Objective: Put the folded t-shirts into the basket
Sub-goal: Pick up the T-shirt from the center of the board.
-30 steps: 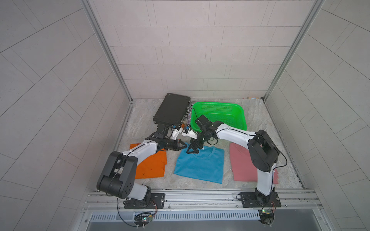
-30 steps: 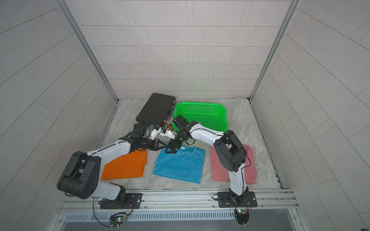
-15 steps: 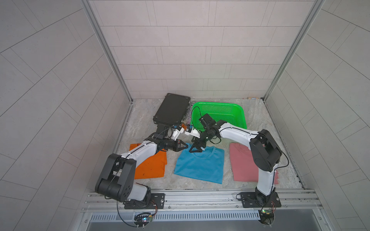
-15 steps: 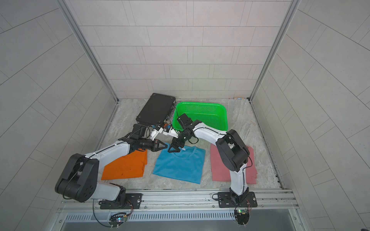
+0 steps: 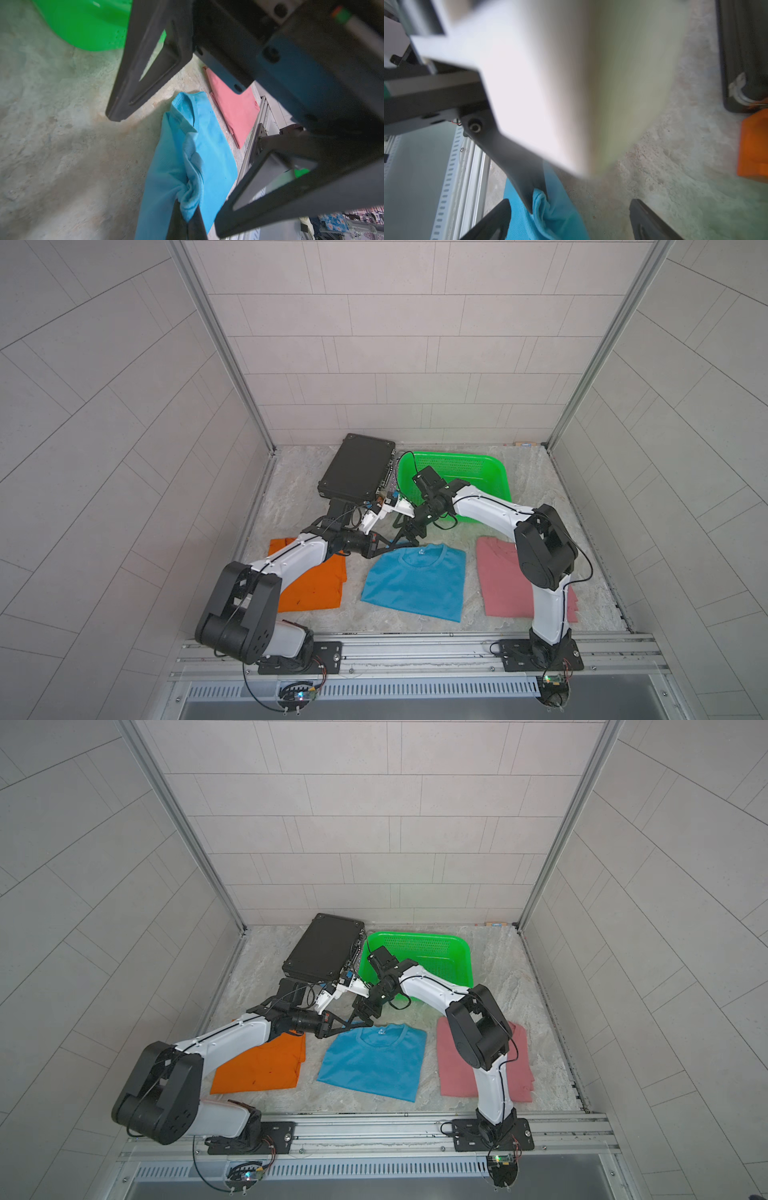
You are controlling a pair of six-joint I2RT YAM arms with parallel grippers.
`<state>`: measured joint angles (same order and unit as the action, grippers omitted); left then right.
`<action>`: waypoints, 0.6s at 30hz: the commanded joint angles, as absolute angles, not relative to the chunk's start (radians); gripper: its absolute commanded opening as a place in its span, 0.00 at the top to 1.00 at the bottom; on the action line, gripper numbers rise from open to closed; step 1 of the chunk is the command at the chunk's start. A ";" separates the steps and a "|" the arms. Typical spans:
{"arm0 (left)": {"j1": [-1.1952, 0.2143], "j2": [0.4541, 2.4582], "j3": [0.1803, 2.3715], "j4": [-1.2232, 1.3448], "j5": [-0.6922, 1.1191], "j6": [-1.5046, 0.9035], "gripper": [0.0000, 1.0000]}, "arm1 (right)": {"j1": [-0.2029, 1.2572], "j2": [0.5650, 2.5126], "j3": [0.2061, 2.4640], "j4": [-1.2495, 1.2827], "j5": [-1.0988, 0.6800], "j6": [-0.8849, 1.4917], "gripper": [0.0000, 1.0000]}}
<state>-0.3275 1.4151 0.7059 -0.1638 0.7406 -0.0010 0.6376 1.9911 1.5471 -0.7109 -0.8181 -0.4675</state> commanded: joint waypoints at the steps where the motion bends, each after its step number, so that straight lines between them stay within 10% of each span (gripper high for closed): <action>1: -0.337 1.396 0.722 -0.165 0.760 0.038 1.00 | 0.648 2.018 1.557 -0.819 -0.885 -0.529 0.10; 18: -0.339 1.401 0.749 -0.195 0.760 0.059 1.00 | 0.620 1.941 1.407 -0.688 -0.933 -0.548 0.09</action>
<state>-0.3325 1.4151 0.7227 -0.1947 0.7372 0.0315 0.6159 1.9774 1.4265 -0.7258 -0.9237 -0.5289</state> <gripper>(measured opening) 0.043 0.912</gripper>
